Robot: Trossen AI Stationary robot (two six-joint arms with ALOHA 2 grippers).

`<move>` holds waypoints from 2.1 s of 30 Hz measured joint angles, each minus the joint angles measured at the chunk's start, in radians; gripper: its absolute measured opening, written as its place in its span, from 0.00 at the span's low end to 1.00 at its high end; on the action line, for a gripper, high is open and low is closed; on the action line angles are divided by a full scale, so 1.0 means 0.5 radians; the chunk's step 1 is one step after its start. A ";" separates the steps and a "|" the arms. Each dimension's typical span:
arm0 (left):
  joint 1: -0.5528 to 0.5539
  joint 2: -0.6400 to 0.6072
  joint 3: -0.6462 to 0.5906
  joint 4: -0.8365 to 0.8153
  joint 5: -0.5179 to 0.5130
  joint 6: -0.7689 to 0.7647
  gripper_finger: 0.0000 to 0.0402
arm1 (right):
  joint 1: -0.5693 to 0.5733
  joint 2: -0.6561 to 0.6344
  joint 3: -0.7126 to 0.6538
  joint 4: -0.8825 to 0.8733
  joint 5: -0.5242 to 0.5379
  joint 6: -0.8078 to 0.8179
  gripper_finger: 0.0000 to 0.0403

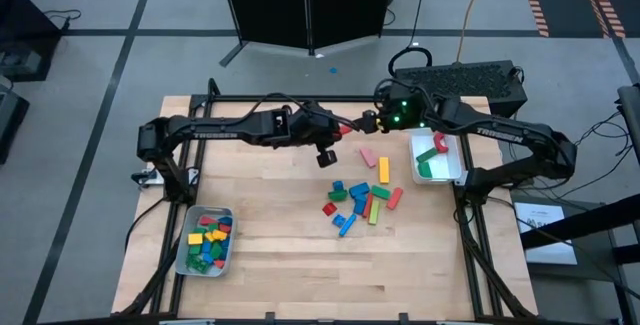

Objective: Sort blocks by size
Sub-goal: Put the orange block into the white bin

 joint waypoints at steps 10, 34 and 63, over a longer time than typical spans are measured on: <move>-0.010 0.000 0.000 0.002 0.000 0.010 0.19 | 0.027 0.215 0.000 0.276 -0.107 0.002 0.58; -0.014 -0.005 0.000 -0.013 -0.073 0.041 0.48 | -0.019 0.219 -0.007 0.056 -0.040 -0.142 0.09; -0.024 0.173 -0.030 0.172 -0.075 -0.112 0.83 | -0.184 0.016 -0.003 -2.035 0.906 0.427 0.39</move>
